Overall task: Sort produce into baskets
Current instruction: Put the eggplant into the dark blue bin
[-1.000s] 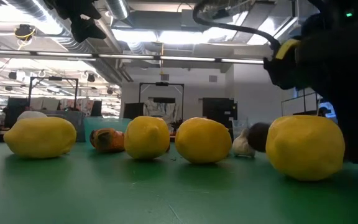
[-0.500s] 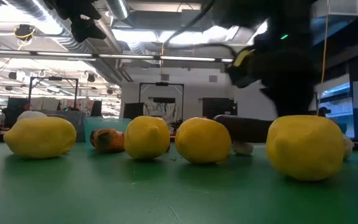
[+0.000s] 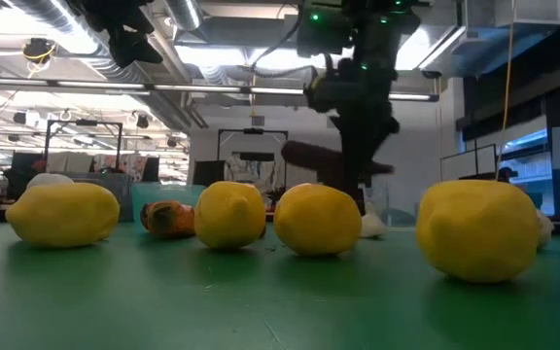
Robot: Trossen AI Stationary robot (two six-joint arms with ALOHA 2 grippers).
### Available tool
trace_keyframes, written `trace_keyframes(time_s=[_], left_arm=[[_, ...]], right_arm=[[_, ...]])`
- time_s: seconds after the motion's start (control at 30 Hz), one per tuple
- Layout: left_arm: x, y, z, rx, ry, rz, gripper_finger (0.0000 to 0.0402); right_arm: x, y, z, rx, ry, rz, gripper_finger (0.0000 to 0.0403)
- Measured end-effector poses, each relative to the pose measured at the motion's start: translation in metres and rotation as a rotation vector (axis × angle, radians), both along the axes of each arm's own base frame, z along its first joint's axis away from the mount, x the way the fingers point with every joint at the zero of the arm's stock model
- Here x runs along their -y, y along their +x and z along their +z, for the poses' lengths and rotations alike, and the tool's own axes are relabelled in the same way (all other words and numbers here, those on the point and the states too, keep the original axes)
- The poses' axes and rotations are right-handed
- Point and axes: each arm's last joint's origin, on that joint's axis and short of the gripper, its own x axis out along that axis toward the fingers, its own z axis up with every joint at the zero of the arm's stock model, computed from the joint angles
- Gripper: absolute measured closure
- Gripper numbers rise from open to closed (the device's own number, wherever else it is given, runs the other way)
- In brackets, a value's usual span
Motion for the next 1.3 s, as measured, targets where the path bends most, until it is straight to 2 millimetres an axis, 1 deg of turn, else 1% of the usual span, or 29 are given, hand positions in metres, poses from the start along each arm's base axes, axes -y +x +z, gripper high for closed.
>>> trace_keyframes(time_s=[0.13, 0.27, 0.4, 0.57, 0.7, 0.9, 1.03, 1.13, 1.3], left_arm=[[0.000, 0.000, 0.000, 0.000, 0.000, 0.000, 0.0135], [0.000, 0.000, 0.000, 0.002, 0.000, 0.000, 0.0135], [0.000, 0.000, 0.000, 0.003, 0.001, 0.001, 0.0135], [0.000, 0.000, 0.000, 0.003, 0.000, 0.001, 0.0135], [0.000, 0.000, 0.000, 0.003, 0.000, 0.001, 0.0135], [0.000, 0.000, 0.000, 0.003, -0.003, 0.003, 0.0135], [0.000, 0.000, 0.000, 0.003, -0.014, 0.011, 0.0135], [0.000, 0.000, 0.000, 0.003, -0.014, 0.012, 0.0135], [-0.001, 0.000, 0.000, -0.004, 0.004, 0.036, 0.0135]], right_arm=[[0.040, -0.009, 0.026, 0.043, -0.018, -0.079, 0.0313], [0.079, -0.028, 0.050, 0.061, -0.036, -0.204, 0.0319], [0.112, -0.057, 0.062, 0.046, -0.036, -0.389, 0.0315], [0.138, -0.091, 0.072, -0.018, -0.061, -0.537, 0.0314], [0.151, -0.112, 0.074, -0.102, -0.072, -0.616, 0.0313], [0.160, -0.134, 0.071, -0.221, -0.095, -0.663, 0.0310], [0.156, -0.157, 0.068, -0.238, -0.088, -0.706, 0.0309], [0.150, -0.182, 0.061, -0.249, -0.076, -0.796, 0.0309], [0.146, -0.213, 0.045, -0.160, -0.079, -0.954, 0.0309]])
